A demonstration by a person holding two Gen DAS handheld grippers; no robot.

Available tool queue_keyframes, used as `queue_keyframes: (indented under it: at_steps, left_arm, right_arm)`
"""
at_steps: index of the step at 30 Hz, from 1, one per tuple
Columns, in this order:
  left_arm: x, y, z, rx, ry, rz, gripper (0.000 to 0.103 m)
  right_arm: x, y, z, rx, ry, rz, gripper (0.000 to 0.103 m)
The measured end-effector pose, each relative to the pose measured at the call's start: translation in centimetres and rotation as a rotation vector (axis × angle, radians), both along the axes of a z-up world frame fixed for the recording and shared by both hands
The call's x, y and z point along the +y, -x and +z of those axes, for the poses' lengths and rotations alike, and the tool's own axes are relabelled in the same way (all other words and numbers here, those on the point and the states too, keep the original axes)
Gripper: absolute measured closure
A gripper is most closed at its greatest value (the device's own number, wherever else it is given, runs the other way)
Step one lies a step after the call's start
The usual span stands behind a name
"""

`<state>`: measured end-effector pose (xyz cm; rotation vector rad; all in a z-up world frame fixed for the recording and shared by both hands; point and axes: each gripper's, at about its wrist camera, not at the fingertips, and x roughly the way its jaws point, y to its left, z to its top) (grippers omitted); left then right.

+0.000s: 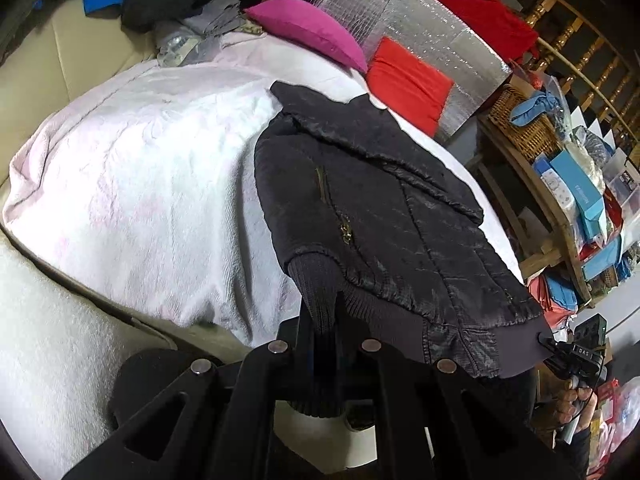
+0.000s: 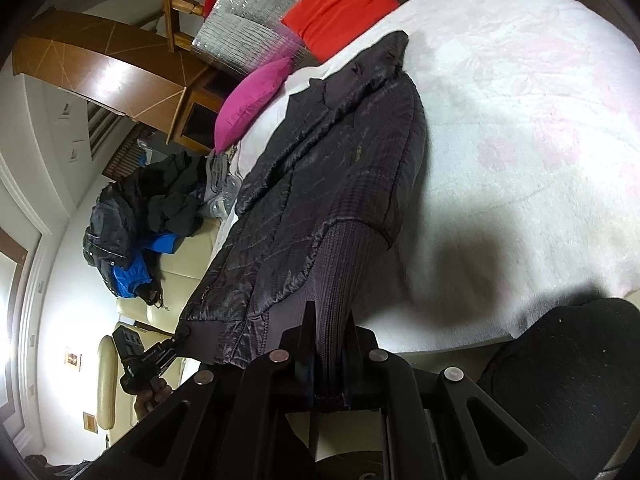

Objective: Fold large clothes

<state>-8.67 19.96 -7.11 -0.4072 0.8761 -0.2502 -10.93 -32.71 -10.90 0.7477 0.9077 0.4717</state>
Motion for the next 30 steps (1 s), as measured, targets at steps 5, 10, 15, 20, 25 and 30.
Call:
queue_keyframes:
  at_steps: [5, 10, 15, 20, 25, 30]
  left_arm:
    - [0.4, 0.0, 1.5, -0.043, -0.004, -0.013, 0.095]
    - [0.6, -0.2, 2.0, -0.055, -0.002, -0.019, 0.096]
    - [0.7, 0.3, 2.1, -0.057, -0.004, -0.027, 0.095]
    - [1.0, 1.0, 2.2, -0.062, -0.001, -0.031, 0.095]
    - [1.3, 1.7, 2.5, -0.074, 0.000, -0.038, 0.095]
    - [1.8, 2.5, 2.9, -0.090, 0.004, -0.045, 0.095]
  right_arm:
    - [-0.4, 0.2, 1.1, -0.036, 0.001, 0.001, 0.093]
    - [-0.6, 0.4, 1.3, -0.041, -0.003, -0.003, 0.093]
    - [-0.6, 1.0, 1.0, -0.040, -0.008, -0.009, 0.093]
    - [-0.9, 1.6, 1.5, -0.048, -0.007, -0.008, 0.093]
    - [-1.4, 1.9, 2.0, -0.059, -0.007, -0.003, 0.093]
    - [-1.9, 2.4, 2.3, -0.065, -0.001, 0.002, 0.093]
